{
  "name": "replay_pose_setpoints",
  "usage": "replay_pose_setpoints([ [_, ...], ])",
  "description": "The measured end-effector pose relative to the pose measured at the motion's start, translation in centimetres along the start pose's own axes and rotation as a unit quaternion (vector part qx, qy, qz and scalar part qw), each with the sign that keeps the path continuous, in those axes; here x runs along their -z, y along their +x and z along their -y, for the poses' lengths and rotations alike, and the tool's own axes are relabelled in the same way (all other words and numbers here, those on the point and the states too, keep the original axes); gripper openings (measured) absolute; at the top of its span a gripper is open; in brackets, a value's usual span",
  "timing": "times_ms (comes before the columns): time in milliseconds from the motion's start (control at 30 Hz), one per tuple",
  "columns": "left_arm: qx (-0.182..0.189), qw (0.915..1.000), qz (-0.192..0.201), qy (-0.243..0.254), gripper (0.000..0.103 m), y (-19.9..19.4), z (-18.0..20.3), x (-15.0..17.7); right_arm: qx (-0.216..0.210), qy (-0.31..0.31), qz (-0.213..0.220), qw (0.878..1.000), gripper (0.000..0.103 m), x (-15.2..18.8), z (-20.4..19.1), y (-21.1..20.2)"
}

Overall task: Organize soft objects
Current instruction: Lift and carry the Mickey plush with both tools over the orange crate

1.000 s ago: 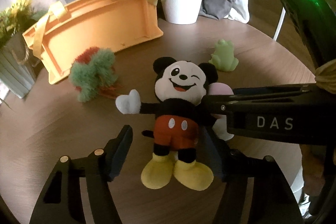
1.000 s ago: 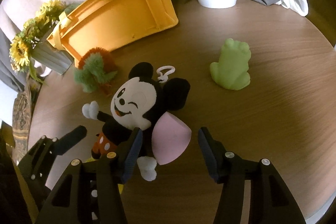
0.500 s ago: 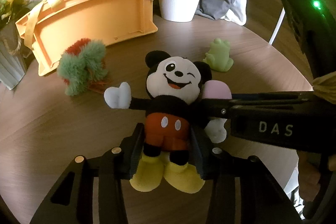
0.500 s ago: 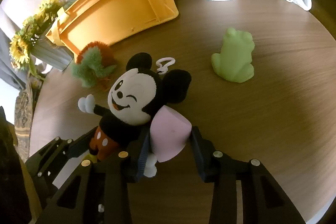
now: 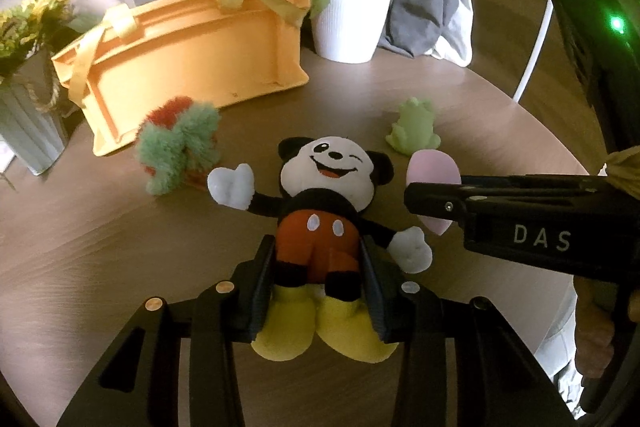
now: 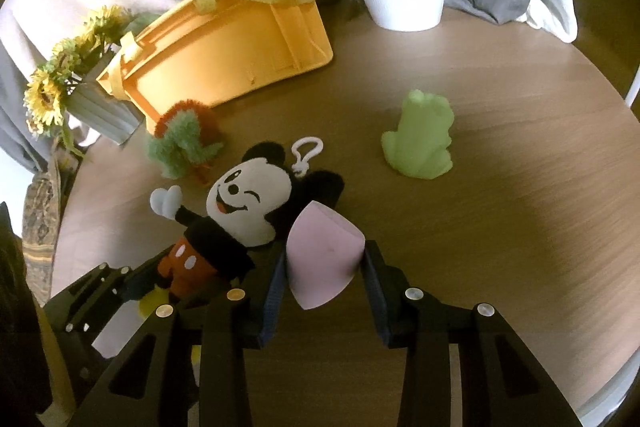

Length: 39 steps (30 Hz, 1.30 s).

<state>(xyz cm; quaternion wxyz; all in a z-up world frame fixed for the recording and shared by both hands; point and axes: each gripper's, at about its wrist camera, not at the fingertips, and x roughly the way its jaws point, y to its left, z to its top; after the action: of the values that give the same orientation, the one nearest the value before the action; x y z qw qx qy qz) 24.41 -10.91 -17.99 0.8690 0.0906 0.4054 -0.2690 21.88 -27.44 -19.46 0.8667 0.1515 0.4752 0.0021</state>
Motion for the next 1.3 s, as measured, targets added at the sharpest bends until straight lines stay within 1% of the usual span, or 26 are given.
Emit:
replay_pose_setpoints([
  [233,-0.017,0.9995,0.025,-0.01,0.04,-2.0,-0.6,-0.7,-0.003,-0.015,0.016,1.0,0.039,-0.6,-0.7,-1.3],
  [533,-0.04,0.9965,0.068,-0.025,0.04,-5.1,-1.7,-2.0,-0.018,-0.037,0.044,0.998,0.039,-2.0,-2.5,-3.3],
  [767,-0.067,0.992,0.101,-0.036,0.04,-7.0,-3.0,-3.1,-0.027,-0.054,0.067,0.996,0.039,-3.2,-4.1,-4.5],
  [1067,-0.085,0.9852,0.137,-0.057,0.04,-9.7,-5.2,-4.4,-0.044,-0.076,0.1,0.991,0.039,-4.7,-6.4,-5.8],
  [1300,-0.105,0.9782,0.17,-0.055,0.04,-11.4,-6.7,-6.0,-0.057,-0.085,0.133,0.986,0.039,-6.4,-8.3,-6.7],
])
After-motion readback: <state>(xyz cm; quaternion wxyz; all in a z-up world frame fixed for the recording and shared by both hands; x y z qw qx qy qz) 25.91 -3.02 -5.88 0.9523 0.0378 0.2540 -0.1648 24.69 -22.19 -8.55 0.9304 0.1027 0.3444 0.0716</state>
